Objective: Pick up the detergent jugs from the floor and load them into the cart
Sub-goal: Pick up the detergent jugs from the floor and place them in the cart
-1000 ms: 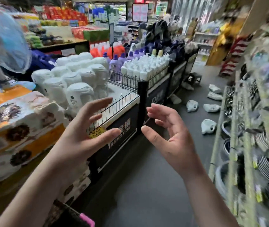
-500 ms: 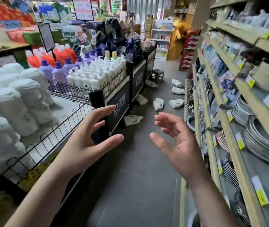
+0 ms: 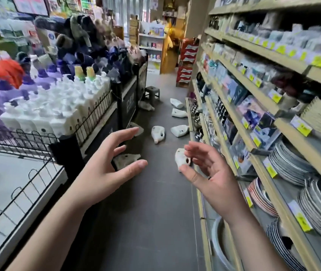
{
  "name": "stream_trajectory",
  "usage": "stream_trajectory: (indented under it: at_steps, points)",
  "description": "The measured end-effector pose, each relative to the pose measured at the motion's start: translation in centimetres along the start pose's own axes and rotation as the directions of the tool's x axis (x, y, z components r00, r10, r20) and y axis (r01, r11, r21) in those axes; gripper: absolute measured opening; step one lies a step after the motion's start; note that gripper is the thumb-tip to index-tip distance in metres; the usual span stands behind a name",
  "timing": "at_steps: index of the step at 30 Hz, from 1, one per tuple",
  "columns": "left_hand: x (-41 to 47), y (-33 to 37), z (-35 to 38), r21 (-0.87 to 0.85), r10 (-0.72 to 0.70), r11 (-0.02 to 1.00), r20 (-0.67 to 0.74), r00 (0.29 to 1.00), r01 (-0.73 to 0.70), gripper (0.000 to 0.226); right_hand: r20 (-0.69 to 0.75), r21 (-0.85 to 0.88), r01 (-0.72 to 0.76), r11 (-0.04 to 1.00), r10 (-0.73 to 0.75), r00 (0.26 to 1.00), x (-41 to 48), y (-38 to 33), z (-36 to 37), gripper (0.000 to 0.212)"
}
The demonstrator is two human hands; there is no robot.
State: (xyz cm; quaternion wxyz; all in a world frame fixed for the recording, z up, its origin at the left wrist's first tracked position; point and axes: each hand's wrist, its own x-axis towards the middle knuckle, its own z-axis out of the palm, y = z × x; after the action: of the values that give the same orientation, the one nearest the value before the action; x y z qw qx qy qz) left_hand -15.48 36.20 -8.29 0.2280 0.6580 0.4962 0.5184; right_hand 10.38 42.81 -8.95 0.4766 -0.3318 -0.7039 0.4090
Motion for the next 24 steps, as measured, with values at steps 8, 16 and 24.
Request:
stream_trajectory:
  at_steps: [8,16,24]
  points:
    - [12.4,-9.6,-4.1,-0.024,-0.015,1.0,0.07,0.997,0.017,0.069,-0.032,-0.064,-0.062,0.996,0.06,0.998,11.7,5.6,3.1,0.051]
    - [23.2,-18.9,-3.1,-0.02,-0.079,0.997,0.077,0.994,0.081,0.068,-0.023,-0.049,-0.114,0.992,0.113,0.993,22.3,15.4,3.1,0.051]
    - [39.1,-31.5,-0.1,0.047,-0.203,0.979,0.058,0.978,0.2,0.068,0.009,0.031,-0.14,0.99,0.14,0.99,40.1,29.0,1.3,0.049]
